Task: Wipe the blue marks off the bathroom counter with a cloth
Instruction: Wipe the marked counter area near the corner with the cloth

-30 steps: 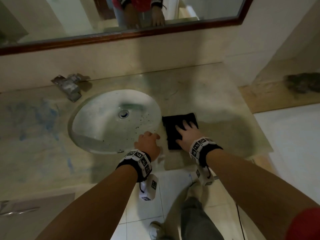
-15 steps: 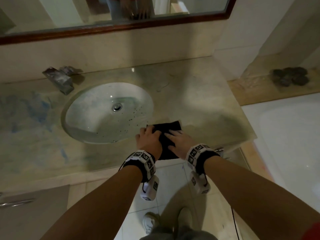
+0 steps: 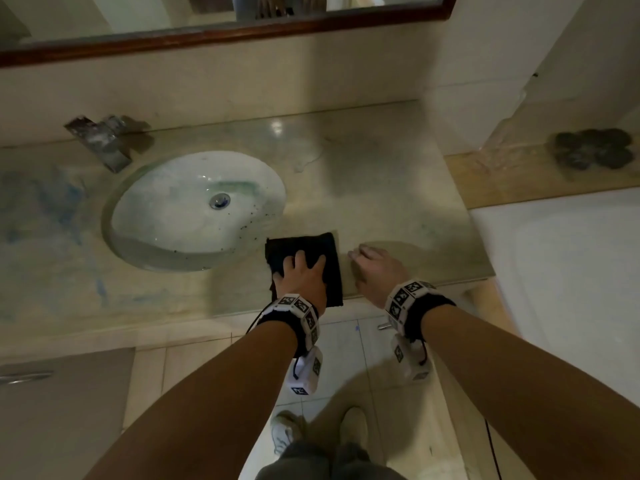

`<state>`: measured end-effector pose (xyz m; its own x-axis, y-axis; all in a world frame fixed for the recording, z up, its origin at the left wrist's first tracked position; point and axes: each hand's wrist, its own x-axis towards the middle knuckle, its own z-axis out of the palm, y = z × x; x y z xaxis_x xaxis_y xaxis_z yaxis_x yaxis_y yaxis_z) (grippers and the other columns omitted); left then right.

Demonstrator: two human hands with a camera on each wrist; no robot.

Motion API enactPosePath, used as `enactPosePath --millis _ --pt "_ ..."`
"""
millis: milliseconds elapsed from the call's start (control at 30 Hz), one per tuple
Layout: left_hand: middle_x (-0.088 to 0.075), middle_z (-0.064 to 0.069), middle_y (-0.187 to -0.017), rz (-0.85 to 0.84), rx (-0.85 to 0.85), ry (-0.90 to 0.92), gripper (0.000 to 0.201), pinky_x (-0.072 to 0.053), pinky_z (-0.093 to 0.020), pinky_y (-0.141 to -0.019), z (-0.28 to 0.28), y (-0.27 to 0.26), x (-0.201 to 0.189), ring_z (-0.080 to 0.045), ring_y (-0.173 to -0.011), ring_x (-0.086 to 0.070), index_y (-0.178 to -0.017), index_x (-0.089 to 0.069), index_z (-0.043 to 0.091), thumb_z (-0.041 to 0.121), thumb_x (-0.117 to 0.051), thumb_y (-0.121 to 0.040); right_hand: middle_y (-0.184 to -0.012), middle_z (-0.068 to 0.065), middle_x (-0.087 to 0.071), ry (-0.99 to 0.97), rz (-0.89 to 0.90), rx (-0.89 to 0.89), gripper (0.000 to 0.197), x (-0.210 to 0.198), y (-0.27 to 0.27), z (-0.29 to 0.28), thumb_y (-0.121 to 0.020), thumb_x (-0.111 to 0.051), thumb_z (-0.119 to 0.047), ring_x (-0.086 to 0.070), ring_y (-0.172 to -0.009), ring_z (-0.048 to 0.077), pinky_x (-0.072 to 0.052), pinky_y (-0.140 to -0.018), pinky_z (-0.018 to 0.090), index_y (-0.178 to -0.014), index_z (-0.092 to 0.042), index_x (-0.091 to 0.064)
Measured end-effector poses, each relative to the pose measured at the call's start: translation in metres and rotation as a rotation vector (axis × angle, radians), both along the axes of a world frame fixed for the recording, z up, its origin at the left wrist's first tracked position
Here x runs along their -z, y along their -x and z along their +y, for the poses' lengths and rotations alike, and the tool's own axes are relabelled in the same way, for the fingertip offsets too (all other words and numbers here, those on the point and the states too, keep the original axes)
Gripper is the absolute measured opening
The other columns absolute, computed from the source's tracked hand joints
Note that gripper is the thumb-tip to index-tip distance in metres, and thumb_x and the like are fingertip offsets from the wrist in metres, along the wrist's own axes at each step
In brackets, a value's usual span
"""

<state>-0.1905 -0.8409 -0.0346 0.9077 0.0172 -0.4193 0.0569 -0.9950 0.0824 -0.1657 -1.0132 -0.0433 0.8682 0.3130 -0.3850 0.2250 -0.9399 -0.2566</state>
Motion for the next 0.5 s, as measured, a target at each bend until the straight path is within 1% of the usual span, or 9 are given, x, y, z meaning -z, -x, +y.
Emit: enactPosePath --millis 133,267,400,500 --pt "-0.014 -0.008 -0.156 -0.011 0.005 -0.004 0.062 -0.027 -0.054 -0.112 0.004 0.004 0.003 -0.034 -0.142 -0.014 -0.15 -0.017 0.036 0.042 -0.048 -0.096 -0.16 0.005 -0.022 0.022 0.021 0.026 0.062 -0.008 -0.001 0.007 -0.094 -0.05 -0.026 -0.021 -0.144 0.028 -0.029 -0.114 0.043 -0.151 -0.023 -0.027" --pt "-0.014 -0.007 -0.157 -0.024 0.004 0.019 0.061 -0.026 -0.052 -0.113 0.012 0.01 0.006 -0.033 -0.144 -0.013 -0.15 -0.019 0.035 0.043 -0.047 -0.097 -0.156 0.008 -0.027 0.05 0.008 0.035 0.061 -0.014 0.0 0.02 -0.094 -0.046 -0.025 -0.025 -0.14 0.031 -0.033 -0.11 0.043 -0.152 -0.024 -0.026" --pt "-0.009 -0.006 -0.16 -0.01 0.003 0.024 0.062 -0.023 -0.052 -0.115 0.031 0.017 0.008 -0.031 -0.146 -0.008 -0.151 -0.017 0.035 0.042 -0.046 -0.098 -0.159 0.008 -0.017 0.048 0.024 0.028 0.062 -0.015 0.003 0.044 -0.093 -0.048 -0.021 -0.023 -0.14 0.034 -0.032 -0.112 0.043 -0.151 -0.025 -0.027" --pt "-0.003 -0.004 -0.161 0.003 -0.014 0.027 0.062 -0.019 -0.051 -0.117 0.052 0.025 0.009 -0.029 -0.148 -0.003 -0.152 -0.013 0.034 0.041 -0.045 -0.099 -0.161 0.008 -0.012 0.044 0.022 -0.007 0.062 -0.014 0.006 0.07 -0.092 -0.051 -0.021 -0.021 -0.142 0.035 -0.03 -0.113 0.046 -0.15 -0.024 -0.029"
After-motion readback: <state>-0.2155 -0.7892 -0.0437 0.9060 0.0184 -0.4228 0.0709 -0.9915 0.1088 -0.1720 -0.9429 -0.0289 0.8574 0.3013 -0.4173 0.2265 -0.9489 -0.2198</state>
